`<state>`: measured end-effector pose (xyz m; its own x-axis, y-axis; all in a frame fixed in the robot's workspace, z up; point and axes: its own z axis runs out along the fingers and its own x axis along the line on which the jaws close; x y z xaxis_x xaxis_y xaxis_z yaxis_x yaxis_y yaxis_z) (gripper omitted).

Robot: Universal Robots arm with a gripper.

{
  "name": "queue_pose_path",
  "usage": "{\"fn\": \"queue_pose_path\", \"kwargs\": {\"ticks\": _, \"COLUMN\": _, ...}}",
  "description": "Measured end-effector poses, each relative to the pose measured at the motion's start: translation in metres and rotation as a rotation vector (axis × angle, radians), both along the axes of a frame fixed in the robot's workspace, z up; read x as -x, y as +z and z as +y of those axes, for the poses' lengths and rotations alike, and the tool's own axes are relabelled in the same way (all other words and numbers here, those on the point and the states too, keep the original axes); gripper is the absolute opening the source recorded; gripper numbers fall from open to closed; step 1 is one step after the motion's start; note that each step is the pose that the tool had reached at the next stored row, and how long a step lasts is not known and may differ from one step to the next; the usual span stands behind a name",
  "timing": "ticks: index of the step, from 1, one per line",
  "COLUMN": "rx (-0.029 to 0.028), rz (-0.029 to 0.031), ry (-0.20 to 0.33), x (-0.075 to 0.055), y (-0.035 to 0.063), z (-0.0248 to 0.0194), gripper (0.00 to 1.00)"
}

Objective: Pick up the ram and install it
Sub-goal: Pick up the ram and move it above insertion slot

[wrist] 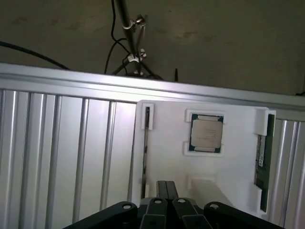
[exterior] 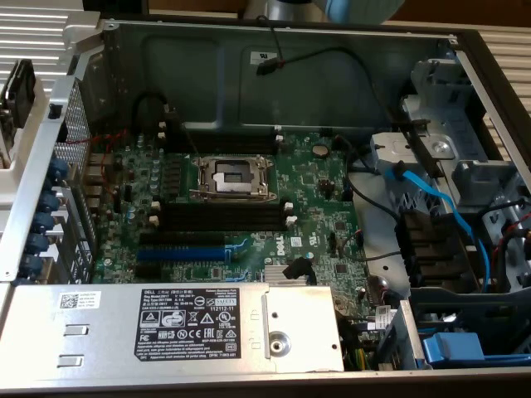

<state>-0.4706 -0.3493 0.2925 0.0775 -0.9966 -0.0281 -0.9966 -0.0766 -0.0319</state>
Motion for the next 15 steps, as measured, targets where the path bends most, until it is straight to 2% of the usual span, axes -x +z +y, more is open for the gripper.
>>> {"fn": "queue_pose_path", "kwargs": {"ticks": 15, "rx": -0.0001, "rz": 0.0001, "ry": -0.048, "x": 0.009, "y": -0.0273, "z": -0.0010, "gripper": 0.10}}
